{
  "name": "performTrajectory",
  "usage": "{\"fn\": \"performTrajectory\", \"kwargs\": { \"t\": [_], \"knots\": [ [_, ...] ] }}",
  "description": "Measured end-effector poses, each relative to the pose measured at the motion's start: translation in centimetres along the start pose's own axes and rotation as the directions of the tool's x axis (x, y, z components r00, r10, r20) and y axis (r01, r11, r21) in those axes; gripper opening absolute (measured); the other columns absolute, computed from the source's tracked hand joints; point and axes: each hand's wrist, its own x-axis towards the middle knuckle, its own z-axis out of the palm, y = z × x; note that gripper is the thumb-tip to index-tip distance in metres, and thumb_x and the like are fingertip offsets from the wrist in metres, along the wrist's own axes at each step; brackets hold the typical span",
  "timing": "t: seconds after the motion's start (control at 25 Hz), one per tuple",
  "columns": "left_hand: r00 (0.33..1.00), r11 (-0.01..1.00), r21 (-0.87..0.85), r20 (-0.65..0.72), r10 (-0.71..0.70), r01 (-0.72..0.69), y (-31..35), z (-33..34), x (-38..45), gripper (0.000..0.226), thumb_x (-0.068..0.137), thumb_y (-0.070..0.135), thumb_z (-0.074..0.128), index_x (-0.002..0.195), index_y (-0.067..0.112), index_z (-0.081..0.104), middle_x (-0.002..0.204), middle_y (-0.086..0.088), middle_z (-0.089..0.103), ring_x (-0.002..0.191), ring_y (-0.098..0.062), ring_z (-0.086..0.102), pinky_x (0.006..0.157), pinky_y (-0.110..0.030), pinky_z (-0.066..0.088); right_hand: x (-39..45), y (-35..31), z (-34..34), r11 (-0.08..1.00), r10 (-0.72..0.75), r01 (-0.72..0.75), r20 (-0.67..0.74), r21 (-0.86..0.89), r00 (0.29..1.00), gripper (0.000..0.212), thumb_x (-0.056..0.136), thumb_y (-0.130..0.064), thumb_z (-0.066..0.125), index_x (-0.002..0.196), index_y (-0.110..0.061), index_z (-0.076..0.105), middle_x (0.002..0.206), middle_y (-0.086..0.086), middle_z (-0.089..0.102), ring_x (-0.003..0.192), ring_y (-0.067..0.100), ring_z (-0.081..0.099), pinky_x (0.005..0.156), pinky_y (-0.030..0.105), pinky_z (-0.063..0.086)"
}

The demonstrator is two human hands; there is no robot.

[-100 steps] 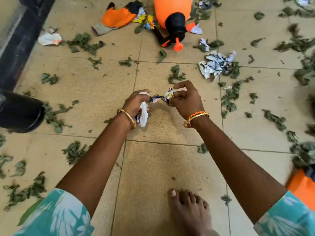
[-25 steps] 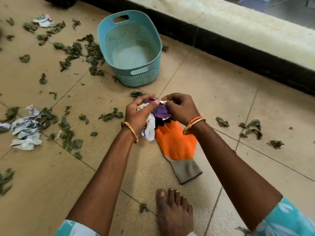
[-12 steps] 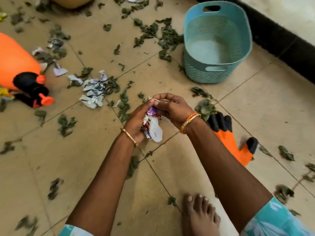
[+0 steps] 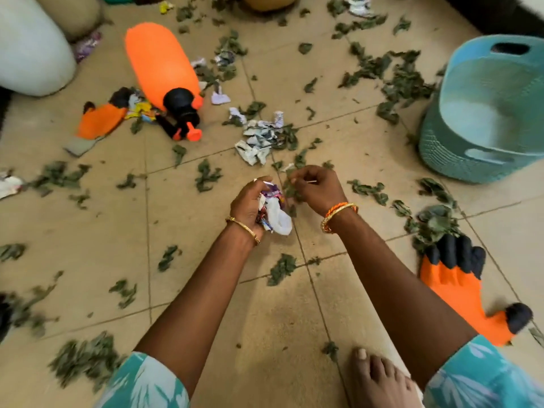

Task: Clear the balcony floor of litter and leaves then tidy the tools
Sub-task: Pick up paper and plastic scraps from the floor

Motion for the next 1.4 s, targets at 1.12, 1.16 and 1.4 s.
{"fn": "performTrajectory", "kwargs": {
  "t": [1.12, 1.16, 1.4],
  "knots": [
    [0.99, 0.953, 0.274, 0.028, -0.14, 0.127, 6.2, -5.4, -4.5, 0.027, 0.09, 0.008, 0.04, 0.073, 0.007, 0.061, 0.057, -0.003, 0.06, 0.044, -0.011, 0.051, 0.048, -0.02, 0.042, 0.5, -3.7, 7.6, 0.968, -0.148, 0.053, 0.382, 0.246, 0.912, 0.013, 0.08, -0.01, 0.072, 0.082, 0.002, 0.068, 0.066, 0.001, 0.061, 0.056, 0.002, 0.055, 0.057, 0.013, 0.046],
    [0.991, 0.954, 0.273, 0.013, -0.134, 0.126, 6.2, -5.2, -4.3, 0.025, 0.09, 0.009, 0.041, 0.073, 0.006, 0.059, 0.057, -0.003, 0.06, 0.045, -0.012, 0.052, 0.049, -0.02, 0.043, 0.9, -3.9, 7.4, 0.975, -0.167, 0.089, 0.406, 0.205, 0.899, 0.016, 0.082, -0.012, 0.07, 0.084, 0.004, 0.069, 0.066, 0.004, 0.061, 0.058, 0.004, 0.054, 0.058, 0.014, 0.047],
    [0.988, 0.976, 0.201, -0.15, -0.049, 0.079, 6.0, -4.9, -2.1, 0.027, 0.092, 0.027, 0.058, 0.069, 0.014, 0.055, 0.046, 0.0, 0.055, 0.034, -0.011, 0.048, 0.04, -0.016, 0.042, 5.3, -3.8, 3.9, 0.987, -0.108, 0.149, 0.429, -0.064, 0.897, 0.021, 0.092, -0.011, 0.054, 0.108, -0.012, 0.067, 0.106, 0.005, 0.068, 0.091, 0.014, 0.059, 0.08, 0.027, 0.05]
  ]
}}
